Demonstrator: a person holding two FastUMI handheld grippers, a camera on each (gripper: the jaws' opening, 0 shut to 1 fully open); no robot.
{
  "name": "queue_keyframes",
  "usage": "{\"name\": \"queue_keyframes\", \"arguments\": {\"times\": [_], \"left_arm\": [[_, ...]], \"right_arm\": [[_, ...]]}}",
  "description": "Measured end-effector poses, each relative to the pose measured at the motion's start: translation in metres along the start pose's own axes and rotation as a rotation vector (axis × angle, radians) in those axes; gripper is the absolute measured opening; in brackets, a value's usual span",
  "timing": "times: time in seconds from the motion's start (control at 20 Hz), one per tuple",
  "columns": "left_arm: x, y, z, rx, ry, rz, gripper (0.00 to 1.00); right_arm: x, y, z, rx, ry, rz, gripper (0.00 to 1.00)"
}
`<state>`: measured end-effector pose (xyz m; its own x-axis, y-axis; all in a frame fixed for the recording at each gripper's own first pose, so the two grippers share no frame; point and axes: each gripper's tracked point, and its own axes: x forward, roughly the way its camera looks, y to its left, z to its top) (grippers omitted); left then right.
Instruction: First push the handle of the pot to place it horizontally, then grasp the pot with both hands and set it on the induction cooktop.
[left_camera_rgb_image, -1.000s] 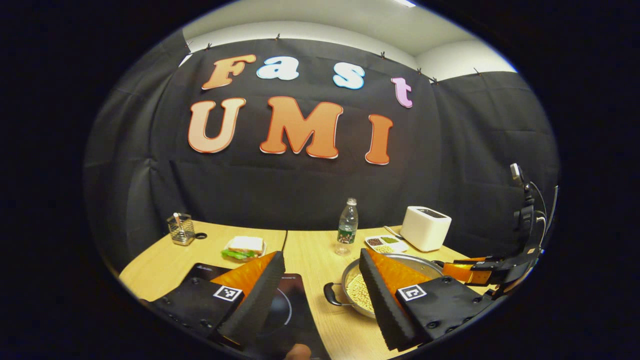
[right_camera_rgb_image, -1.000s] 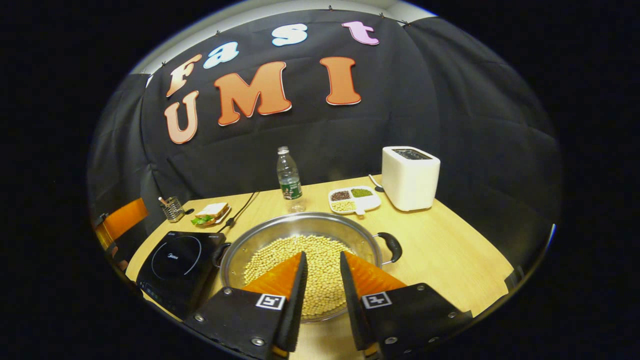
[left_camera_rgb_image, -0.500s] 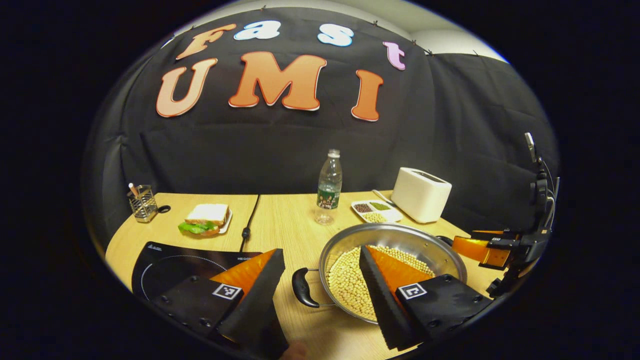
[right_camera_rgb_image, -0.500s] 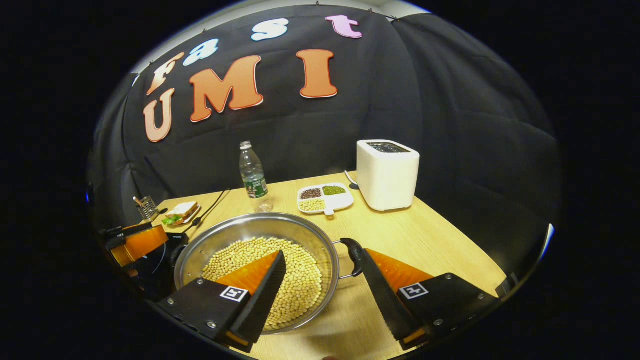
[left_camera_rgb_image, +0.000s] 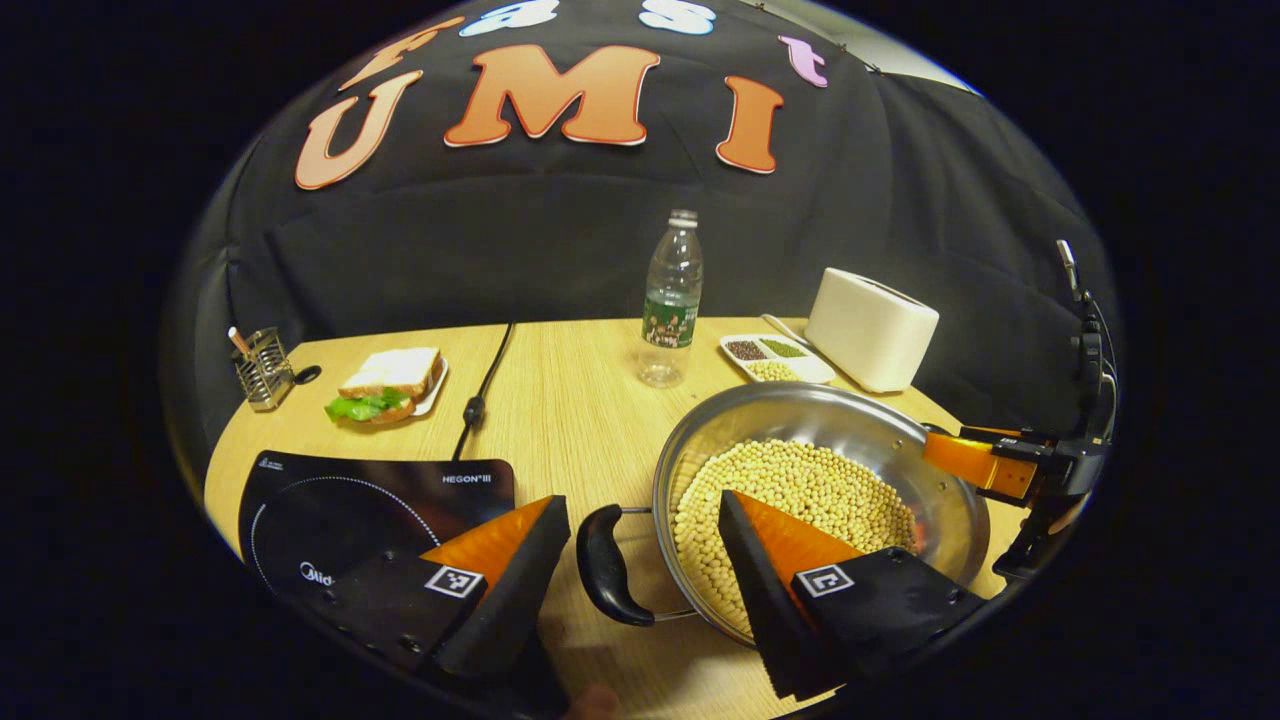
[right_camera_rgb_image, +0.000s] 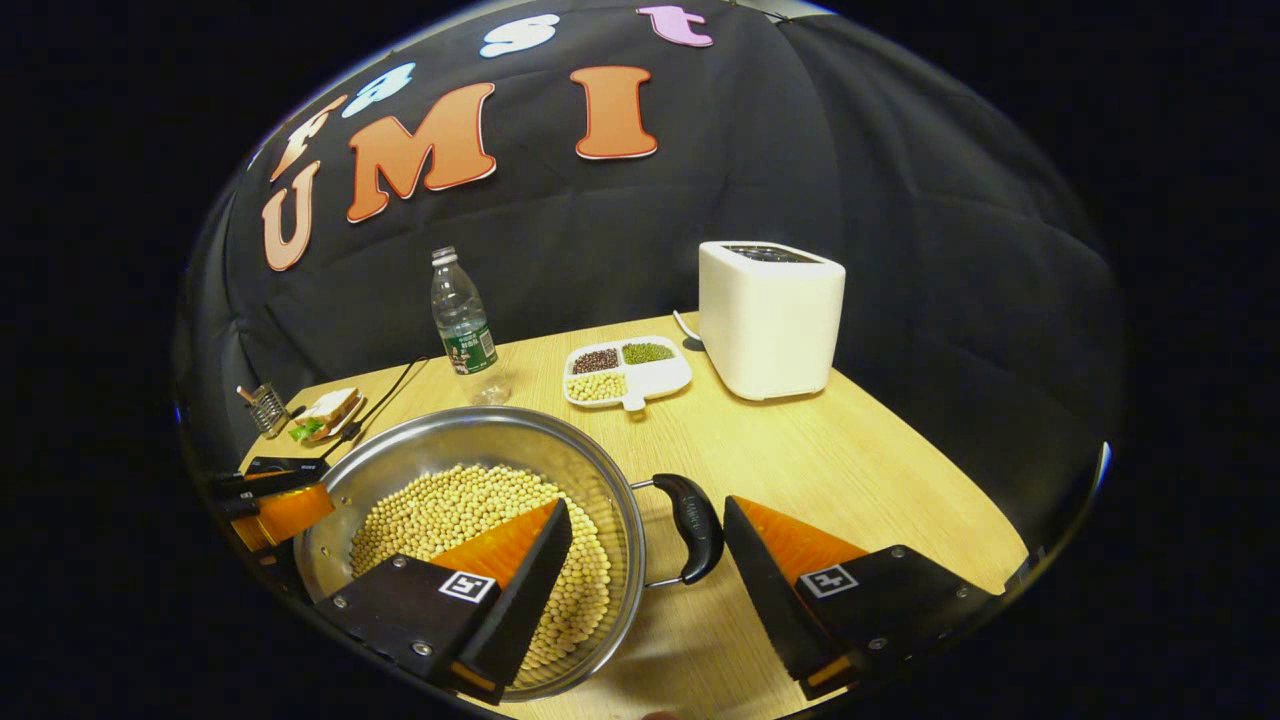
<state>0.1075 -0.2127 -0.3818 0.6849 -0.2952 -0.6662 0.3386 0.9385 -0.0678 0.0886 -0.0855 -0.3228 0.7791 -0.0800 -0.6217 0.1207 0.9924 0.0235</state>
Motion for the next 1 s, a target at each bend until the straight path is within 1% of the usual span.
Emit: {"name": "queue_keyframes", "arguments": {"times": [0.15,0.25,0.3,0.35,0.4,0.45,0.5,0.55,0.6,0.65,0.7,0.75,0.8,0.85,0.9,1.0], "left_arm": [[0.011,-0.003,-0.007,-0.039,0.045,-0.019,0.98],[0.014,-0.006,-0.02,-0.062,0.105,-0.033,0.98],[0.016,-0.006,-0.022,-0.063,0.121,-0.024,0.99],[0.018,-0.005,-0.022,-0.056,0.119,-0.019,0.92],[0.018,-0.004,-0.023,-0.043,0.129,-0.017,0.89],[0.02,0.0,-0.024,-0.04,0.133,0.003,0.87],[0.02,-0.002,-0.025,-0.037,0.162,-0.003,0.83],[0.019,0.001,-0.026,-0.05,0.169,0.005,0.81],[0.019,0.001,-0.021,-0.076,0.161,0.004,0.8],[0.02,0.002,-0.023,-0.108,0.167,0.001,0.73],[0.017,0.003,-0.024,-0.139,0.176,-0.001,0.69],[0.014,0.003,-0.027,-0.157,0.185,-0.007,0.65],[0.009,0.003,-0.027,-0.167,0.191,-0.008,0.66],[0.001,0.005,-0.024,-0.166,0.185,-0.004,0.65],[-0.005,0.008,-0.019,-0.159,0.168,0.0,0.66],[-0.018,0.014,-0.003,-0.139,0.122,0.011,0.65]], "right_arm": [[0.01,-0.003,-0.008,-0.004,0.027,-0.009,0.95],[0.013,-0.002,-0.013,0.001,0.049,-0.005,0.95],[0.015,-0.001,-0.014,0.006,0.055,0.001,0.95],[0.017,-0.001,-0.016,0.011,0.059,0.006,0.95],[0.019,-0.002,-0.016,0.015,0.061,0.001,0.94],[0.021,-0.004,-0.019,0.02,0.066,-0.007,0.93],[0.023,-0.01,-0.02,0.019,0.067,-0.028,0.87],[0.026,-0.011,-0.021,0.029,0.067,-0.023,0.78],[0.014,-0.01,-0.018,0.04,0.071,-0.02,0.68],[0.018,-0.01,-0.02,0.05,0.079,-0.019,0.66],[0.017,-0.008,-0.022,0.05,0.089,-0.017,0.62],[0.016,-0.007,-0.023,0.047,0.093,-0.013,0.61],[0.011,-0.005,-0.023,0.047,0.093,-0.009,0.6],[0.005,-0.002,-0.023,0.047,0.096,-0.007,0.59],[-0.002,-0.002,-0.022,0.05,0.091,-0.003,0.59],[-0.013,0.008,-0.014,0.063,0.075,0.013,0.58]]}}
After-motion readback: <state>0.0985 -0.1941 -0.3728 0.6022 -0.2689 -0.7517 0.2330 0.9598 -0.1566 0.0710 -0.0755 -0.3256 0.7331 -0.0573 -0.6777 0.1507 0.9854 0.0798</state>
